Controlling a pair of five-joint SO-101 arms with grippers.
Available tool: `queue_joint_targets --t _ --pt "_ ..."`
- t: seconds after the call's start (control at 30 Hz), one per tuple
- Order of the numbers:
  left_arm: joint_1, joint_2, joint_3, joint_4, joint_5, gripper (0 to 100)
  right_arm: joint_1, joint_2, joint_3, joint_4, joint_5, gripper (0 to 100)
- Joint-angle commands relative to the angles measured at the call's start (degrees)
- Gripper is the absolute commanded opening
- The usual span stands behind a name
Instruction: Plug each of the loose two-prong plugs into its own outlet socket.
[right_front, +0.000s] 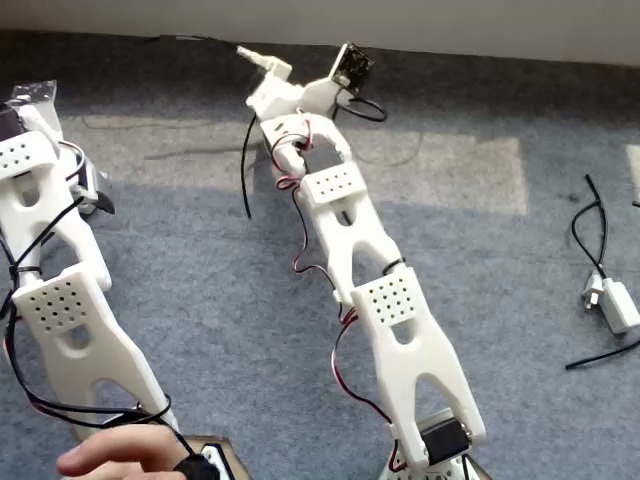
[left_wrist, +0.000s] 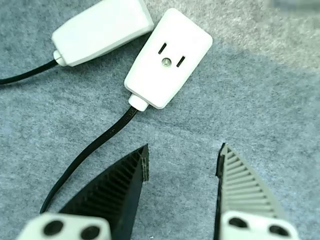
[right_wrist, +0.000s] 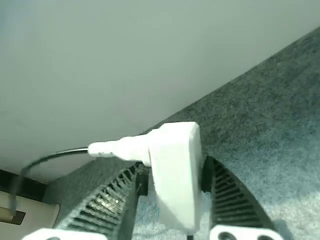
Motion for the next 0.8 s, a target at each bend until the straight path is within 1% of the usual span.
queue_joint_targets --t 0.0,0.07,0.23,0.33,0.43,0.53,0.77 --pt "0.9 -0.6 -0.2 -0.1 0.2 23 0.7 0.4 -5.5 0.2 -0.4 27.2" --pt "0.9 -0.6 -0.2 -0.1 0.2 23 0.7 1.3 -6.5 0.2 -0.5 29.4" --pt "0.9 -0.6 -0.2 -0.1 0.2 23 0.5 1.7 -8.0 0.4 -0.6 29.4" --pt "0.9 -0.6 -0.2 -0.1 0.2 23 0.1 0.7 -10.4 4.1 -0.6 29.4" --pt "1.0 -0.6 -0.2 -0.1 0.2 23 -1.5 -0.5 -17.1 12.6 -0.6 29.4" --pt "1.1 -0.6 -0.2 -0.1 0.2 23 -4.2 -2.3 -26.9 22.8 -0.5 29.4" --pt "1.0 -0.6 -0.2 0.0 0.3 23 -8.0 -19.0 -24.9 43.4 -0.2 29.4"
